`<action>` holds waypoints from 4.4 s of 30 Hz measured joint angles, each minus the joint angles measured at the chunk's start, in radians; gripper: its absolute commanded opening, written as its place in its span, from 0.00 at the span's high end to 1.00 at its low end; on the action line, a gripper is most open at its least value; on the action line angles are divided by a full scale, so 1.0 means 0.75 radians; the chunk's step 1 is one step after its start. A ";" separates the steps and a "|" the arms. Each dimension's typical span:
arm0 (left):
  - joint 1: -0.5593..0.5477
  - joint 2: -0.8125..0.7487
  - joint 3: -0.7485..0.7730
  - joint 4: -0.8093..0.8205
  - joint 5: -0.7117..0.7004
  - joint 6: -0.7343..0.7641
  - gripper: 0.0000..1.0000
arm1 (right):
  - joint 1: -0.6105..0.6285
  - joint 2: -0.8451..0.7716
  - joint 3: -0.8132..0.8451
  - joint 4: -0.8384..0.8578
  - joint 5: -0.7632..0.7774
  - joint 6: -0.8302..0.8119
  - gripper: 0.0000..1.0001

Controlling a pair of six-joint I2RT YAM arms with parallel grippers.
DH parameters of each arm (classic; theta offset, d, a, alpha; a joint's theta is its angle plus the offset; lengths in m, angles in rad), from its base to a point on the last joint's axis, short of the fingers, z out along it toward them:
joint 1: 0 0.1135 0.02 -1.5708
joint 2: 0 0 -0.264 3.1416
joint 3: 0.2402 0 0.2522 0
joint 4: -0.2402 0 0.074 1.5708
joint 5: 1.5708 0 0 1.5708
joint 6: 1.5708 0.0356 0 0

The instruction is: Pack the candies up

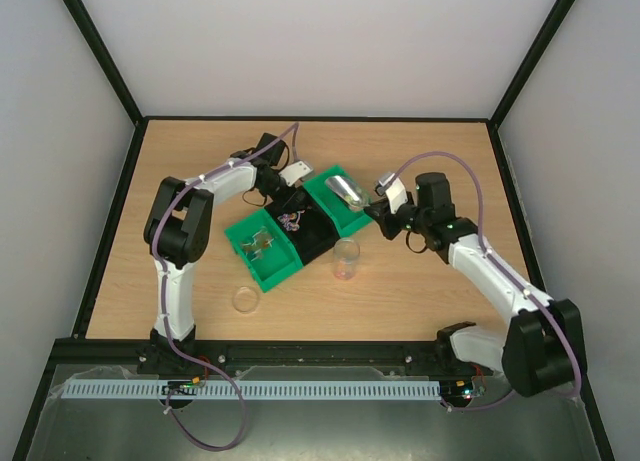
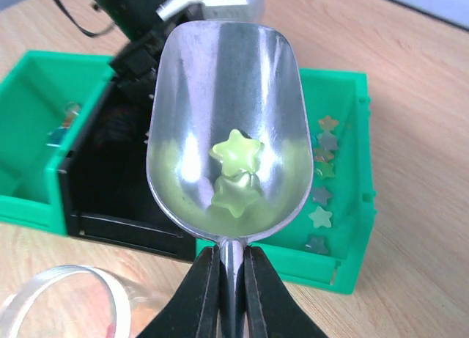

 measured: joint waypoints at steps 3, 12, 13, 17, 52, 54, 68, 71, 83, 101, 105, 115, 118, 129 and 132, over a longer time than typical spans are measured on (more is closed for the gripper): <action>0.012 -0.005 0.001 -0.026 0.023 0.006 0.05 | -0.002 -0.073 0.050 -0.125 -0.043 -0.046 0.99; 0.063 -0.064 0.003 -0.076 0.100 0.015 0.01 | -0.002 -0.225 0.208 -0.543 -0.081 -0.270 0.99; 0.067 -0.077 0.003 -0.076 0.104 0.015 0.01 | -0.002 -0.252 0.215 -0.583 -0.081 -0.287 0.99; 0.076 -0.127 0.005 -0.074 0.122 0.015 0.01 | -0.003 -0.358 0.247 -0.742 -0.077 -0.344 0.99; 0.076 -0.147 -0.006 -0.038 0.181 -0.012 0.01 | -0.002 -0.277 0.461 -1.412 0.152 -0.633 0.99; 0.076 -0.148 -0.011 -0.033 0.181 -0.012 0.01 | -0.001 -0.262 0.469 -1.418 0.154 -0.638 0.99; 0.090 -0.161 -0.050 -0.013 0.179 -0.014 0.01 | 0.092 -0.144 0.562 -1.508 0.224 -0.691 0.99; 0.097 -0.161 -0.050 -0.005 0.176 -0.014 0.01 | 0.120 -0.103 0.597 -1.516 0.246 -0.687 0.99; 0.121 -0.161 -0.056 0.006 0.169 -0.014 0.01 | 0.174 -0.028 0.679 -1.580 0.320 -0.680 0.99; 0.122 -0.161 -0.077 0.036 0.182 -0.045 0.01 | 0.209 0.039 0.772 -1.653 0.394 -0.677 0.99; 0.122 -0.161 -0.078 0.040 0.183 -0.045 0.01 | 0.210 0.043 0.783 -1.659 0.399 -0.678 0.99; 0.122 -0.161 -0.083 0.040 0.178 -0.043 0.01 | 0.211 0.050 0.845 -1.505 0.397 -0.473 0.99; 0.122 -0.161 -0.083 0.039 0.159 -0.043 0.02 | 0.211 0.067 0.845 -1.394 0.415 -0.352 0.99; 0.099 -0.137 -0.043 0.009 0.057 -0.041 0.09 | 0.211 0.328 0.845 -1.129 0.498 -0.099 0.99; 0.079 -0.113 -0.030 0.008 0.026 -0.039 0.10 | 0.211 0.392 0.845 -1.080 0.497 -0.046 0.99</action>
